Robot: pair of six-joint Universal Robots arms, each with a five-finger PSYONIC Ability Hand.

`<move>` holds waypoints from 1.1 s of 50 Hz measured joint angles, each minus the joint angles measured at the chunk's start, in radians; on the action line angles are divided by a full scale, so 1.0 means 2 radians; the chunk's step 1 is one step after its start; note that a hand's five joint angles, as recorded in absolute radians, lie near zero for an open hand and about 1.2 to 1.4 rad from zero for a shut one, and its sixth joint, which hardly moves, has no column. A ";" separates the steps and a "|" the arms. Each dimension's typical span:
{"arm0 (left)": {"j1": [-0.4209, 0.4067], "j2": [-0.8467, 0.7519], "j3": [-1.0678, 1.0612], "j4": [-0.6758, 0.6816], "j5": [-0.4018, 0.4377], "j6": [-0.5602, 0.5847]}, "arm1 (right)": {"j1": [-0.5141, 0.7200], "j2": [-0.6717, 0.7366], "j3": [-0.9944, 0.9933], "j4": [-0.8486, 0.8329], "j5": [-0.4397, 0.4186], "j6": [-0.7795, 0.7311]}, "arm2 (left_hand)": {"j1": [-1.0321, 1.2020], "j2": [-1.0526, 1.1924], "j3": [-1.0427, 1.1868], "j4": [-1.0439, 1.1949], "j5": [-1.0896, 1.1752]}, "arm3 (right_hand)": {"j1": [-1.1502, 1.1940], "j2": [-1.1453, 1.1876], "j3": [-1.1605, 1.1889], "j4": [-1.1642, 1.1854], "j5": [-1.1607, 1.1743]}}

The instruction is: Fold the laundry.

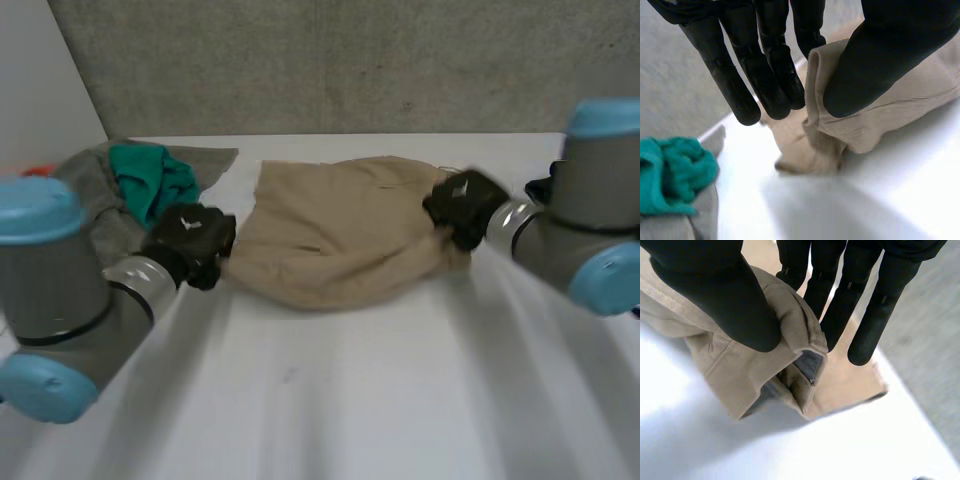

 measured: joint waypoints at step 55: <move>-0.020 -0.085 0.012 -0.001 -0.007 0.115 | 0.012 -0.040 0.222 -0.189 0.064 0.039 | -0.272 -0.299 -0.296 -0.305 -0.296 | -0.292 -0.316 -0.327 -0.334 -0.337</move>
